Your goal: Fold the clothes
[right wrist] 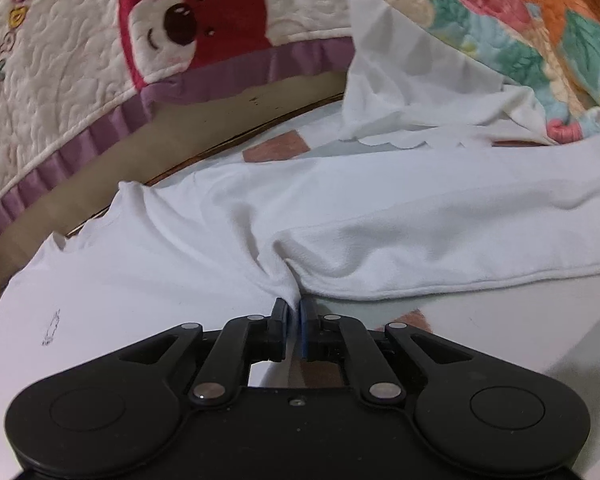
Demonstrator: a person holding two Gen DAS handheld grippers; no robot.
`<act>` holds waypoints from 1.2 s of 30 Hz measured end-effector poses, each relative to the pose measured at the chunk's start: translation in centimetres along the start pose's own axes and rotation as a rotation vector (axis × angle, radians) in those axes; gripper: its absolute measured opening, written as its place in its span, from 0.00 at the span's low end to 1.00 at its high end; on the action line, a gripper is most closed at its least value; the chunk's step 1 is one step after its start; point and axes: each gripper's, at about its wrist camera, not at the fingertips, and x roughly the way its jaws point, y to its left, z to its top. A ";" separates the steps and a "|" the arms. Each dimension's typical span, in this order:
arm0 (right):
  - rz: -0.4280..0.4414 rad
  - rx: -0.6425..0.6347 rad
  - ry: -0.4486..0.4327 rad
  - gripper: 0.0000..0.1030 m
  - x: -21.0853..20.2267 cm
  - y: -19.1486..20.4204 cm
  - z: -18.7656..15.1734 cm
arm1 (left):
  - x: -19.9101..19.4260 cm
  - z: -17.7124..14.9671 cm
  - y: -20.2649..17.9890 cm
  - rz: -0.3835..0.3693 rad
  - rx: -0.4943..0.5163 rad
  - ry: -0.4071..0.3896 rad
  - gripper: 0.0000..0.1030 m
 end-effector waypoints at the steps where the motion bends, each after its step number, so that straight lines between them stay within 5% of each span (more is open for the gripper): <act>1: -0.057 -0.027 -0.016 0.00 -0.2 0.2 0.1 | 0.0 0.0 0.1 0.002 -0.002 0.001 0.14; 4: -0.231 -0.141 -0.060 0.00 -1.2 -0.3 0.5 | -0.2 0.0 0.1 0.008 -0.002 0.000 0.18; 8: -0.072 0.076 -0.080 0.09 -3.5 -1.9 1.5 | -0.3 0.1 0.7 0.008 -0.028 0.003 0.26; 10: -0.005 0.075 -0.082 0.09 -4.1 -0.6 1.6 | -0.5 0.2 1.2 0.003 -0.057 0.007 0.33; 12: 0.031 0.029 -0.077 0.09 -4.4 1.4 1.3 | -1.3 0.5 2.2 0.037 -0.090 -0.005 0.36; 15: 0.077 -0.028 -0.058 0.10 -4.8 4.0 0.5 | -3.8 0.9 3.8 0.171 -0.096 -0.129 0.33; 18: 0.134 -0.027 -0.026 0.12 -5.4 5.7 -0.3 | -4.9 2.3 6.3 0.180 -0.123 -0.204 0.40; 21: 0.235 -0.055 0.022 0.15 -6.0 8.7 -2.0 | -3.4 5.5 9.0 0.145 -0.173 -0.252 0.49; 24: 0.352 -0.129 0.083 0.22 -6.7 13.0 -4.7 | -0.5 8.9 10.7 0.193 -0.163 -0.281 0.61; 28: 0.440 -0.329 0.158 0.22 -8.8 18.6 -8.8 | 3.9 12.4 12.7 0.177 -0.204 -0.240 0.62; 30: 0.458 -0.429 0.163 0.22 -10.0 20.6 -10.4 | 3.5 12.9 12.0 0.242 -0.171 -0.306 0.62; 31: 0.472 -0.458 0.166 0.23 -10.5 21.5 -11.1 | 3.1 13.1 11.5 0.277 -0.152 -0.344 0.58; 32: 0.488 -0.464 0.176 0.24 -10.6 22.0 -11.4 | 2.8 13.4 11.1 0.313 -0.132 -0.381 0.42; 33: 0.505 -0.463 0.188 0.27 -10.6 22.5 -11.6 | 2.4 13.6 10.6 0.349 -0.113 -0.418 0.11; 36: 0.517 -0.486 0.208 0.30 -10.2 24.1 -12.0 | 1.3 14.2 9.3 0.456 -0.053 -0.530 0.10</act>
